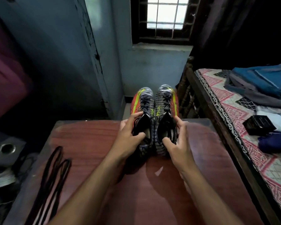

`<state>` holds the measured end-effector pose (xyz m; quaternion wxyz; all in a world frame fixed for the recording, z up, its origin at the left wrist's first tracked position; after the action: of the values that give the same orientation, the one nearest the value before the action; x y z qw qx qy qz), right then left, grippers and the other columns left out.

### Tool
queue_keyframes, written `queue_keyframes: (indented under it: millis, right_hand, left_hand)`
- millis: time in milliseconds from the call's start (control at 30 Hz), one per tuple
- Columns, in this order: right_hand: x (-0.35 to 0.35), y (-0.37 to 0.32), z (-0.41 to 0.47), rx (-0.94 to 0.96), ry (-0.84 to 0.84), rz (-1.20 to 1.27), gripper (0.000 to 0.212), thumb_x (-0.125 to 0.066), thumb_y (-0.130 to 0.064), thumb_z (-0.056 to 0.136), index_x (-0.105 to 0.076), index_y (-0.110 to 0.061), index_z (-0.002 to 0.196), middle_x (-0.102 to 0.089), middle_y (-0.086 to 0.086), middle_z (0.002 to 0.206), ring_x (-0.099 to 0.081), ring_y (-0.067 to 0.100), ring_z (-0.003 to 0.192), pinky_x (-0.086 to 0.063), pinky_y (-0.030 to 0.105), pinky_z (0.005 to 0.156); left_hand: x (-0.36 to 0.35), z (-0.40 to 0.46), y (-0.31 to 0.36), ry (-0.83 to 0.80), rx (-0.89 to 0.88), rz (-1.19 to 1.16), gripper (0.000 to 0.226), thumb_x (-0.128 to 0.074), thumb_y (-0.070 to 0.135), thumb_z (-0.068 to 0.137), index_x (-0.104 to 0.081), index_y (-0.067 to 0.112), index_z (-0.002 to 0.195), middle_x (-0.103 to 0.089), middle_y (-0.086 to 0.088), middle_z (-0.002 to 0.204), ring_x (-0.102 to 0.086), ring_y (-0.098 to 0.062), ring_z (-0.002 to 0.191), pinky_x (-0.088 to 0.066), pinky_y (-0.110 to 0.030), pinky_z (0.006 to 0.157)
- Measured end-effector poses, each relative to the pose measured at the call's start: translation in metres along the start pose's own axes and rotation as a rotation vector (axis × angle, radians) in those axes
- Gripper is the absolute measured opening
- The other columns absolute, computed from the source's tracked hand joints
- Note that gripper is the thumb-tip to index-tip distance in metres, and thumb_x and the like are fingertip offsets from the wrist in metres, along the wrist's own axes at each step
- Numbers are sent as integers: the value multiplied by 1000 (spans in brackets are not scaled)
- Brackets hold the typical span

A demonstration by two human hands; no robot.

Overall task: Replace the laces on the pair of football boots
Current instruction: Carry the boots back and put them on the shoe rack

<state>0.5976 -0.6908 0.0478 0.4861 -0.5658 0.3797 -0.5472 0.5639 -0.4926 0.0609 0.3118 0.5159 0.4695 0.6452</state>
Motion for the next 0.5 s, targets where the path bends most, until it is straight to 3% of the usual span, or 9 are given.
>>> queue_keyframes:
  millis: [67,233,333,400,500]
  right_hand:
    - [1,-5,-13,-55,-43,-71,81,-57,-46,70,-34,-46,147,-42,-13,148,-34,7,144,-30,38,121]
    - [0,-18,-34,-216,-216,-215,81,-55,-34,83,-19,-64,149,-33,-10,151,-34,12,143,-31,44,119]
    - [-4,-22,-42,-256,-254,-225,82,-51,-37,79,-16,-63,148,-28,-18,146,-31,11,145,-27,42,121]
    - [-5,-24,-47,-289,-267,-232,84,-52,-37,78,-16,-58,150,-27,-21,146,-28,7,145,-26,38,121]
    - [-1,-24,-51,-357,-285,-217,88,-55,-36,80,-15,-48,156,-23,-17,159,-22,5,148,-23,34,120]
  left_hand:
    - [1,-10,1,3,62,48,65,-67,5,84,-56,46,134,-48,-5,126,-54,-3,106,-35,1,84]
    - [1,-29,-5,-32,251,137,40,-78,45,85,-59,40,120,-52,-2,119,-56,-15,107,-41,-24,96]
    - [5,-24,-2,80,390,150,36,-68,65,85,-57,32,96,-59,-3,105,-57,-22,100,-41,-32,83]
    - [5,-24,2,142,447,172,37,-66,64,88,-51,30,92,-56,-1,103,-56,-23,95,-37,-32,77]
    - [1,-32,3,141,458,119,31,-70,54,90,-51,32,100,-53,0,108,-57,-24,99,-40,-31,81]
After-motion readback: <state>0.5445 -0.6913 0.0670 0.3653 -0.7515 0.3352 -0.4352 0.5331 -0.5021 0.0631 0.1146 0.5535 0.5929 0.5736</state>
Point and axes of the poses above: each hand's wrist, its own z-axis towards the middle knuckle, its own x-axis out of the back of the hand, y = z × x, the point moved 9 cm from there along z, towards the middle knuckle
